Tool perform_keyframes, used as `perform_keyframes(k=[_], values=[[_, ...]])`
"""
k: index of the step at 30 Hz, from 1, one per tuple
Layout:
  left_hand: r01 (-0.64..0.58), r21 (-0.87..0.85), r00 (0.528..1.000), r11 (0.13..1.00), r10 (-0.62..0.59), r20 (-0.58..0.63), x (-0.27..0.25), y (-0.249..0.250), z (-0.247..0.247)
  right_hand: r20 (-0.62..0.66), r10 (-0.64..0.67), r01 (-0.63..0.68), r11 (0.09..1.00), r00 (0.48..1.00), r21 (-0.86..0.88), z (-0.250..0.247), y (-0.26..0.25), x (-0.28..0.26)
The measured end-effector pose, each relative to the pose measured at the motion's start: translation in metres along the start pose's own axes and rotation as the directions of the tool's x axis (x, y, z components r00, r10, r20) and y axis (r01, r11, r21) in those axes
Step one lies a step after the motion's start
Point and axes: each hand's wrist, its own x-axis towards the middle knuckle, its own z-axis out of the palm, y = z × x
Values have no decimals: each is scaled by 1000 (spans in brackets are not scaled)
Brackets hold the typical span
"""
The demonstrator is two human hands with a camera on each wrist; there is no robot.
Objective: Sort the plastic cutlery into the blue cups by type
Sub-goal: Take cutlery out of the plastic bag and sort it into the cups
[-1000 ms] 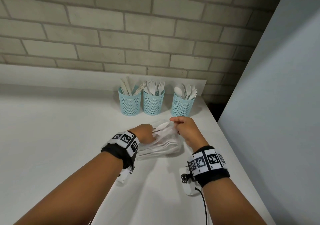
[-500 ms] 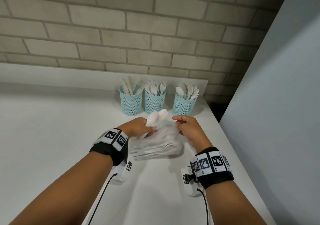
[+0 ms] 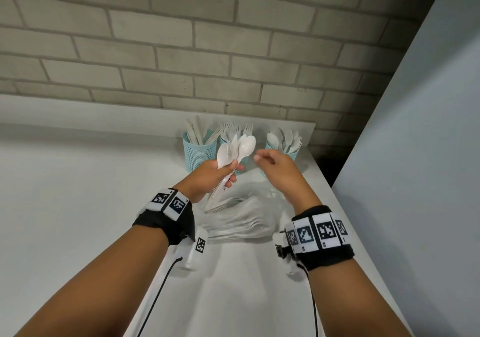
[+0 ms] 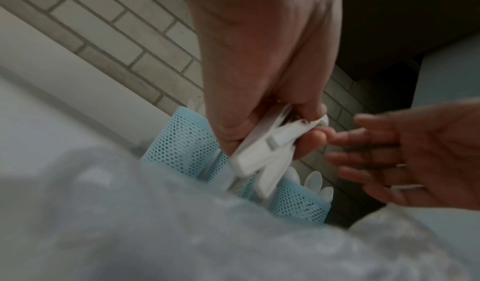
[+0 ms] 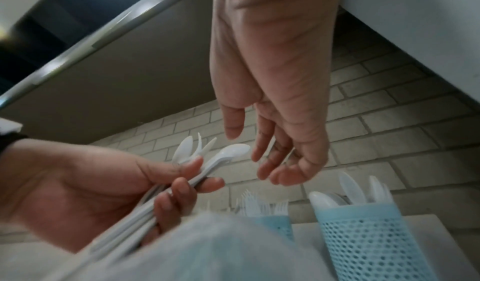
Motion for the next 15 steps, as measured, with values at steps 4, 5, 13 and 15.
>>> perform_keyframes(k=[4, 5, 13, 15], values=[[80, -241, 995, 967, -62, 84, 4, 7, 4, -5, 18, -17, 977, 1000, 214, 12, -21, 16], [103, -292, 993, 951, -79, 91, 4, 9, 5, -4, 25, -23, 962, 1000, 271, 15, -24, 19], [243, -486, 969, 839, -237, 75, 2, 6, 11, 25, 230, -202, 794, 973, 573, 35, -26, 33], [263, -523, 964, 811, -240, 114, 1, 4, 11, 45, 266, -231, 727, 963, 647, 35, -23, 35]])
